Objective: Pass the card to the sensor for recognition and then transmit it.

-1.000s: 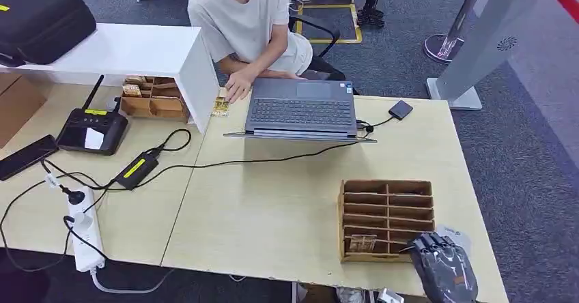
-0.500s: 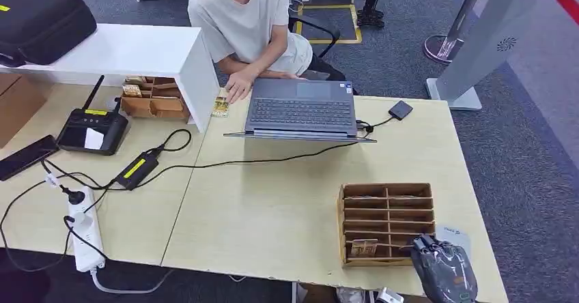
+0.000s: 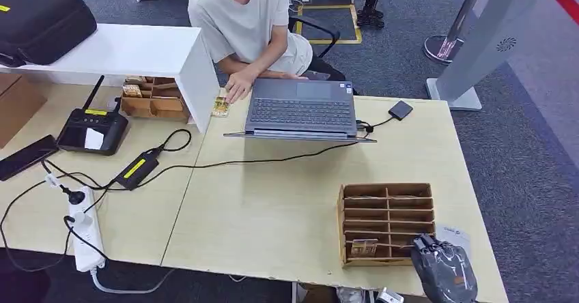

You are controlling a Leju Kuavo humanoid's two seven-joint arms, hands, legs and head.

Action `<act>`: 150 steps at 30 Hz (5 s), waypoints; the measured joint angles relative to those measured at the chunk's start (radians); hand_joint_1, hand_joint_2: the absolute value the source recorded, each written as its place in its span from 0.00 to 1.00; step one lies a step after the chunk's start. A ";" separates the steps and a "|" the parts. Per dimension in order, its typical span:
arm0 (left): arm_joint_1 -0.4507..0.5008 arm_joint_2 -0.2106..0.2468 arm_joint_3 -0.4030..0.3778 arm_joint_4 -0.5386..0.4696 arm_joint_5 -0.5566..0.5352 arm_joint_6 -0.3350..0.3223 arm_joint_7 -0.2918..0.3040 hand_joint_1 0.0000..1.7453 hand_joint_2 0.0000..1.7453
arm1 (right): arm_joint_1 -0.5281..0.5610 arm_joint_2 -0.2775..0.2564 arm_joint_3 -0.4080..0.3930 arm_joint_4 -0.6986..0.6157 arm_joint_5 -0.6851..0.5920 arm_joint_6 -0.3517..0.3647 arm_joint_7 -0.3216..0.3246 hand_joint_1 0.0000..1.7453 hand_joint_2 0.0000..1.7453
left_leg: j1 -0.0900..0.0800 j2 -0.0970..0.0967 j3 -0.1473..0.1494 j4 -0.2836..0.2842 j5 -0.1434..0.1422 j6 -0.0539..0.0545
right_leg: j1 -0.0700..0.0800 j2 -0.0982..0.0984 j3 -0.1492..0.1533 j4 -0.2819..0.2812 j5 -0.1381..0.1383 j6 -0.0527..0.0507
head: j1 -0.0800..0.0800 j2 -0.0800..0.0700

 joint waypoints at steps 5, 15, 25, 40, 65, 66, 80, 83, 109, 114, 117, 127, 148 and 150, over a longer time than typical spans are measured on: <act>0.000 0.005 0.000 0.000 0.000 0.012 0.006 0.00 1.00 | 0.000 0.001 -0.002 -0.007 0.028 0.000 -0.011 1.00 1.00 | 0.000 0.000 0.000 0.000 0.000 0.000 | 0.000 0.000 0.000 0.000 0.000 0.000 | 0.000 0.000; -0.002 0.011 0.000 0.000 -0.001 0.000 0.016 0.00 1.00 | -0.077 -0.002 -0.051 -0.061 0.032 0.029 -0.065 1.00 1.00 | 0.000 0.001 0.000 0.000 0.000 0.000 | 0.000 0.001 0.000 0.001 0.001 0.000 | 0.000 0.000; -0.004 0.015 -0.005 0.000 -0.002 -0.010 0.018 0.00 1.00 | -0.244 -0.006 -0.063 -0.047 0.023 0.090 -0.103 1.00 1.00 | 0.000 0.000 0.000 0.000 0.001 -0.001 | 0.000 0.001 0.000 0.001 0.001 0.000 | 0.000 0.000; -0.006 0.016 -0.020 0.000 -0.002 -0.019 0.017 0.00 1.00 | -0.419 -0.019 -0.038 0.003 0.015 0.134 -0.110 1.00 1.00 | 0.000 0.000 0.000 0.000 0.001 -0.001 | 0.000 0.001 0.000 0.001 0.001 0.000 | 0.000 0.000; -0.019 0.030 -0.102 0.000 -0.002 -0.029 0.014 0.00 1.00 | -0.746 0.125 0.064 0.304 0.148 0.026 -0.035 1.00 1.00 | 0.000 0.001 0.000 0.000 0.004 -0.001 | 0.000 0.001 -0.001 0.002 0.003 -0.001 | 0.000 0.000; -0.019 0.032 -0.110 0.000 -0.002 -0.030 0.014 0.00 1.00 | -0.766 0.142 0.070 0.330 0.158 0.025 -0.025 1.00 1.00 | 0.000 0.001 0.000 0.000 0.004 -0.001 | 0.000 0.001 -0.001 0.002 0.003 -0.001 | 0.000 0.000; -0.031 0.045 -0.206 0.000 -0.001 -0.048 0.006 0.00 1.00 | -1.039 0.345 0.127 0.744 0.259 0.017 0.066 1.00 1.00 | 0.000 0.000 -0.002 0.000 0.005 -0.002 | 0.001 0.001 -0.002 0.003 0.004 -0.001 | 0.000 0.000; -0.031 0.045 -0.212 0.000 -0.001 -0.054 -0.001 0.00 1.00 | -1.049 0.361 0.130 0.769 0.258 0.017 0.065 0.00 1.00 | 0.000 -0.001 -0.002 0.000 0.005 -0.002 | 0.000 0.000 -0.002 0.002 0.004 -0.001 | 0.000 0.000; -0.018 0.045 -0.216 0.001 0.002 -0.054 0.014 0.00 1.00 | -1.071 0.244 0.114 0.834 0.254 0.017 0.111 0.00 1.00 | 0.000 -0.002 -0.003 0.002 0.005 -0.002 | 0.000 -0.001 -0.003 0.001 0.005 0.000 | 0.000 0.000; -0.019 0.045 -0.216 0.001 0.002 -0.054 0.014 0.00 1.00 | -1.071 0.191 0.097 0.844 0.268 0.018 0.138 0.00 1.00 | 0.000 0.001 -0.003 0.002 0.005 -0.002 | 0.000 0.002 -0.004 0.001 0.005 0.000 | 0.000 0.000; -0.018 0.045 -0.216 0.001 0.003 -0.053 0.014 0.00 1.00 | -1.071 0.151 0.087 0.859 0.272 0.017 0.152 0.00 1.00 | 0.000 -0.004 -0.003 0.002 0.006 -0.001 | 0.000 -0.002 -0.004 0.001 0.005 0.000 | 0.000 0.000; 0.001 0.039 -0.209 0.001 0.007 -0.051 0.025 0.00 1.00 | -1.017 -0.162 -0.058 0.972 0.274 0.050 0.280 0.00 1.00 | -0.001 -0.009 -0.009 0.004 0.004 0.003 | -0.001 -0.007 -0.004 -0.002 0.005 0.002 | 0.000 0.000; -0.003 0.010 -0.169 0.001 0.009 -0.038 0.077 0.00 1.00 | -0.540 -0.338 -0.330 1.101 0.241 0.378 0.526 0.00 1.00 | -0.001 -0.011 -0.010 0.003 0.001 0.006 | -0.001 -0.010 -0.004 -0.002 0.002 0.006 | -0.001 0.000; -0.006 0.009 -0.167 0.001 0.010 -0.038 0.078 0.00 1.00 | -0.500 -0.334 -0.353 1.111 0.237 0.406 0.529 0.00 1.00 | -0.001 -0.009 -0.009 0.002 0.001 0.006 | -0.001 -0.007 -0.004 -0.002 0.002 0.005 | 0.000 0.000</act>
